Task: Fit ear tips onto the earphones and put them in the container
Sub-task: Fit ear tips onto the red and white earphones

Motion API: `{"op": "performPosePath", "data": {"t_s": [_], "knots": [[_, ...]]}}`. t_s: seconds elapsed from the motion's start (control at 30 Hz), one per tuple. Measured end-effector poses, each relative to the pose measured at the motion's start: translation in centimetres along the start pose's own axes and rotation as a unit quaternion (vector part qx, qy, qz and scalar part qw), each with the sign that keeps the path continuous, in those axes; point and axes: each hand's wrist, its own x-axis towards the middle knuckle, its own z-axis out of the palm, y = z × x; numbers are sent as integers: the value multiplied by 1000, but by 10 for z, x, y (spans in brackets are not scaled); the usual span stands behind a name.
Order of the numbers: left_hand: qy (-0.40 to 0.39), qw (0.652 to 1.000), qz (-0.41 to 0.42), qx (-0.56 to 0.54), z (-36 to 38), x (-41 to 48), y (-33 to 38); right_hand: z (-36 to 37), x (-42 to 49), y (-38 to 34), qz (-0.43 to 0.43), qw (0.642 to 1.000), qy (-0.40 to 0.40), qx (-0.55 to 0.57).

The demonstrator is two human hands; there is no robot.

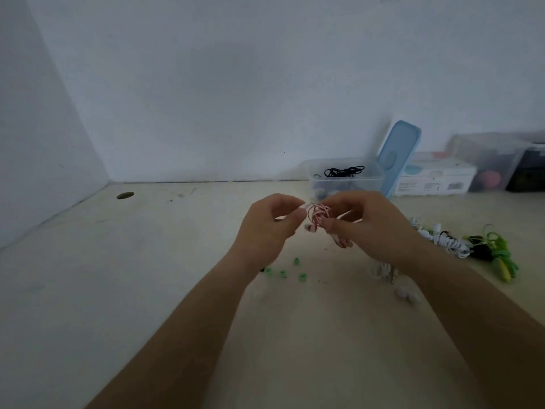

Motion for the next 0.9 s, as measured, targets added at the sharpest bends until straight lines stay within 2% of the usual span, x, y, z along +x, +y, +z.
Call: {"op": "performPosePath", "data": {"t_s": [0.07, 0.13, 0.27, 0.4, 0.67, 0.8, 0.9], "knots": [[-12, 995, -36, -93, 2, 1, 12, -7, 8, -6, 1, 999, 20, 31], [-16, 989, -53, -140, 5, 5, 20, -14, 17, -7, 9, 998, 46, 47], [-6, 981, -53, -184, 20, 30, 34, -33, 44, -4, 13, 995, 88, 46], [20, 983, -42, -179, 37, 79, 44, -55, 76, 6, 20, 990, 123, 69], [43, 998, -10, -33, 67, 173, 28, -72, 159, 62, 28, 990, 131, -36], [-1, 984, -2, 176, 67, 192, 13, -72, 174, 82, 94, 975, 45, -195], [-28, 969, 12, 247, 62, 192, 8, -72, 172, 81, 97, 972, 83, -199]]}}
